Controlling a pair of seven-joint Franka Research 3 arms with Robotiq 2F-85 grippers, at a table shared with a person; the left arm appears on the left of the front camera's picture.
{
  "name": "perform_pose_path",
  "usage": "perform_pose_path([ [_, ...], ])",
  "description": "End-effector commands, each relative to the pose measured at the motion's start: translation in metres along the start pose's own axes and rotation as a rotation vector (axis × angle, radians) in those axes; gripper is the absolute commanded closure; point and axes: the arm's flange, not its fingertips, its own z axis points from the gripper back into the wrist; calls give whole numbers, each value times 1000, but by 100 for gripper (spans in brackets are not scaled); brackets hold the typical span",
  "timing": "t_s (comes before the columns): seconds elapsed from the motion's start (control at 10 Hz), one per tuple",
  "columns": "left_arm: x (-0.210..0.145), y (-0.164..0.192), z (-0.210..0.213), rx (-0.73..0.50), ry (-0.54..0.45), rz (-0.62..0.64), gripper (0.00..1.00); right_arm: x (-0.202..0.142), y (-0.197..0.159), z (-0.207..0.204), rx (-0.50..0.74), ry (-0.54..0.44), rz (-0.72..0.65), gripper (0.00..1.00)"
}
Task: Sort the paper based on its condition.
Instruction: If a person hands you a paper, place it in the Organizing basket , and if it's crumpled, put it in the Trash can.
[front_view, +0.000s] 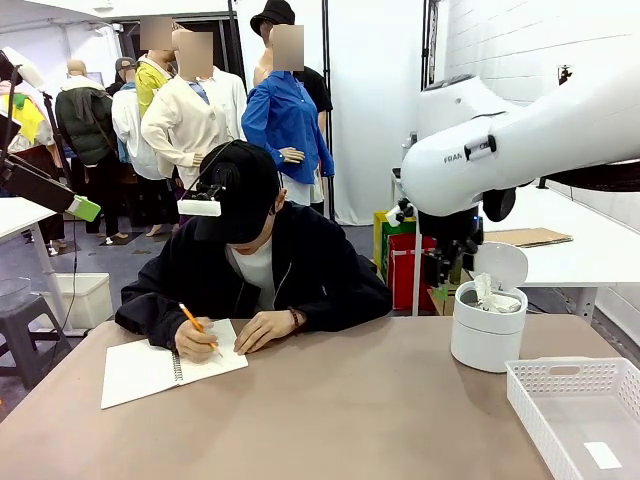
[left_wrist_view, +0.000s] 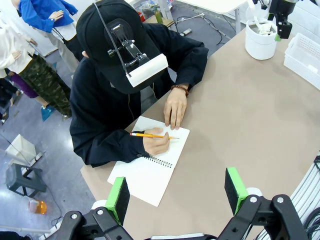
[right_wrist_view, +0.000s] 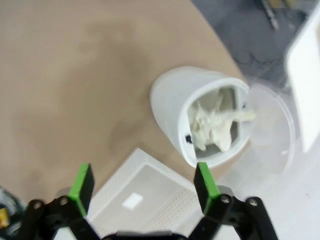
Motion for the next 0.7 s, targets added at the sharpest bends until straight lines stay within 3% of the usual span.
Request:
perform_pose_path([
  [0.0,0,1,0,1,-1,2,0,-22,11,21,128,-175,115,0],
  [0.3,0,1,0,1,-1,2,0,-18,28,70,185,-328,177,0],
  [0.6,0,1,0,1,-1,2,0,-11,39,108,301,-481,100,0],
])
